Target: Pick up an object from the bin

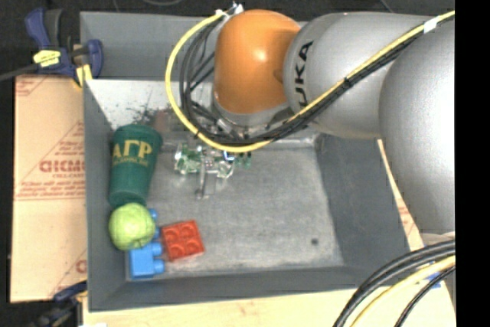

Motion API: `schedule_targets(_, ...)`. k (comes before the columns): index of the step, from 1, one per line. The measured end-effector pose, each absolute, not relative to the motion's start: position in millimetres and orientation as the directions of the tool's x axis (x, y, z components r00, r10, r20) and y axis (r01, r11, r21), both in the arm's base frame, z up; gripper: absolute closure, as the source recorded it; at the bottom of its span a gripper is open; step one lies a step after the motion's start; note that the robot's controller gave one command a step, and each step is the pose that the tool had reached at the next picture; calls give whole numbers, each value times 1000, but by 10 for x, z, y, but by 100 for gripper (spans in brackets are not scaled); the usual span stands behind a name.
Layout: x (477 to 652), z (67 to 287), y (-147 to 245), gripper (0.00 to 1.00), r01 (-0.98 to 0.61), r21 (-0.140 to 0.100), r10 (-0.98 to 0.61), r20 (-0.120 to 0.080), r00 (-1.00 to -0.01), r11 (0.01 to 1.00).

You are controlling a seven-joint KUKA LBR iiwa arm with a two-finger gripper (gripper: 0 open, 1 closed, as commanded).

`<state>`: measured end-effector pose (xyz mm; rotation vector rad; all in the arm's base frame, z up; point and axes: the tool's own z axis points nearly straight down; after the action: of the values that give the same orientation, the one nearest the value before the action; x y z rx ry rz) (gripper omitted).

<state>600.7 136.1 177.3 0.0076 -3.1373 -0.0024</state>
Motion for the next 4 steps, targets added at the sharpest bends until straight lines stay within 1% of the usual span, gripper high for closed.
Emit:
schedule_targets(1, 6018, 1822, 1355, 0, -3, 2, -3, -3, -1000, 1000)
schedule_targets(2, 6261, 1455, 1288, 0, 22, 5, 22, -13, -1000, 1000)
schedule_targets(3, 6425, 1104, 1134, 0, -23, 0, -23, -7, -1000, 1000)
schedule_targets(4, 6464, 891, 867, 0, -21, 1, -21, -9, -1000, 1000)
